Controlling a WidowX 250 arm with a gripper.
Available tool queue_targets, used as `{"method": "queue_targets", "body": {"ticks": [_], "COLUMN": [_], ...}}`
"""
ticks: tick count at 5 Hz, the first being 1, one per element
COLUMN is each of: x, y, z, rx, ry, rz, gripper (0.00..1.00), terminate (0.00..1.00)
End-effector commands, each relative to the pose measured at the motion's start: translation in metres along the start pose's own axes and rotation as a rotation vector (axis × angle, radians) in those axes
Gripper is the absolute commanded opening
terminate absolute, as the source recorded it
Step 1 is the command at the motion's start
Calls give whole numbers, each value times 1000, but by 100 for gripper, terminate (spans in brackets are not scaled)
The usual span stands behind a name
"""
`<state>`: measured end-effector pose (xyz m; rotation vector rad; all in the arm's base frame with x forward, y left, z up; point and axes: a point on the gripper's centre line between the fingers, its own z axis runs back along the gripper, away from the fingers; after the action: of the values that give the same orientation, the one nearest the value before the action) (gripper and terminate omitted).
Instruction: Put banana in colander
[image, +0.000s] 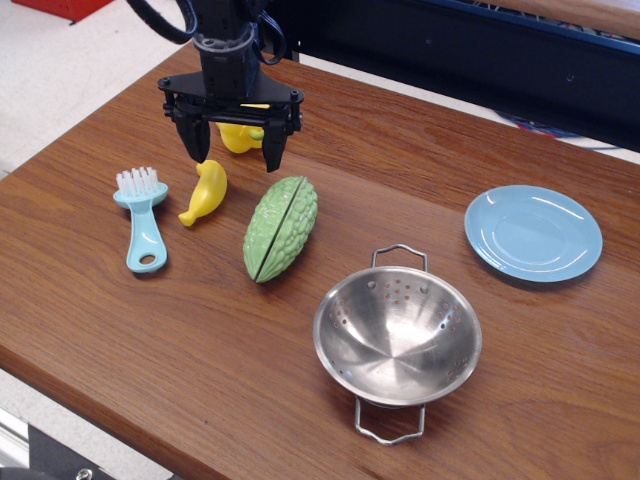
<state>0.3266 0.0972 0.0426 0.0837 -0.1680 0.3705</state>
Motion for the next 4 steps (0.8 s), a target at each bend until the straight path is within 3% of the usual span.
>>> {"method": "queue_targets", "body": {"ticks": [1, 4], "x": [5, -1], "y": [13, 14], "z": [-1, -21], "rx": [27, 43], "ry": [-57, -36], "rz": [39, 104], "gripper": [100, 100], "terminate": [0, 0]}}
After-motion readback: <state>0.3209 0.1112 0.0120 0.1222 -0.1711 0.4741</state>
